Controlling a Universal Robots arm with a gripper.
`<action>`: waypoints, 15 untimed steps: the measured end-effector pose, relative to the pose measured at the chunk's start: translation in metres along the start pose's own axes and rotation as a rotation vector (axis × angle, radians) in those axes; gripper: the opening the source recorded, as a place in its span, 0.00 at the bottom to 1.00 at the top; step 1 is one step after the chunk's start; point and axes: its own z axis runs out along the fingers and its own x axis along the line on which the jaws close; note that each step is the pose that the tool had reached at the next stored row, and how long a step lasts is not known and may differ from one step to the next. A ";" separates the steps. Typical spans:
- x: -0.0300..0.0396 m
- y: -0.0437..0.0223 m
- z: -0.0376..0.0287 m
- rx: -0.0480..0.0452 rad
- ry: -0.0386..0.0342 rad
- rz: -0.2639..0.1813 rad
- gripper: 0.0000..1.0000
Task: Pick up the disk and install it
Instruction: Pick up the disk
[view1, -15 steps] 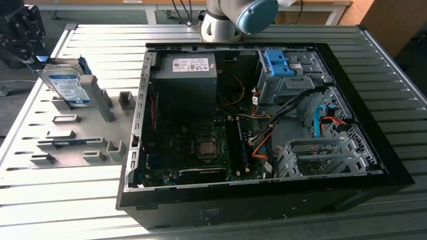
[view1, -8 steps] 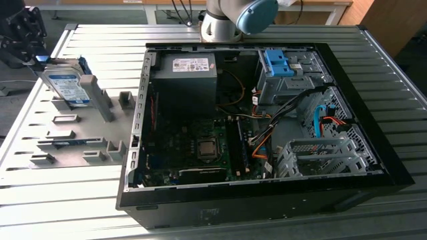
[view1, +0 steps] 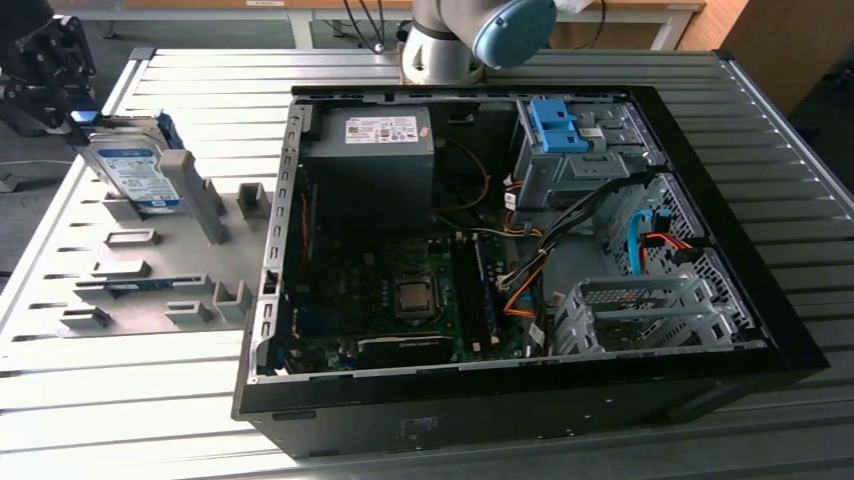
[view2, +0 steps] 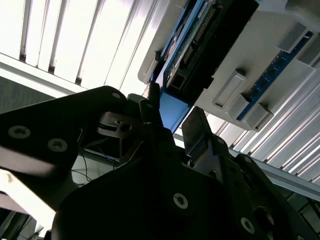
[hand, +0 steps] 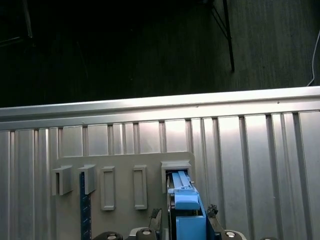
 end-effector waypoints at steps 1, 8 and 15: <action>0.0000 0.0000 0.0009 0.0000 0.0000 0.000 0.45; 0.0000 -0.0002 0.0104 0.0000 0.0000 0.000 0.45; 0.0001 -0.0004 0.0181 -0.0003 0.0002 0.000 0.45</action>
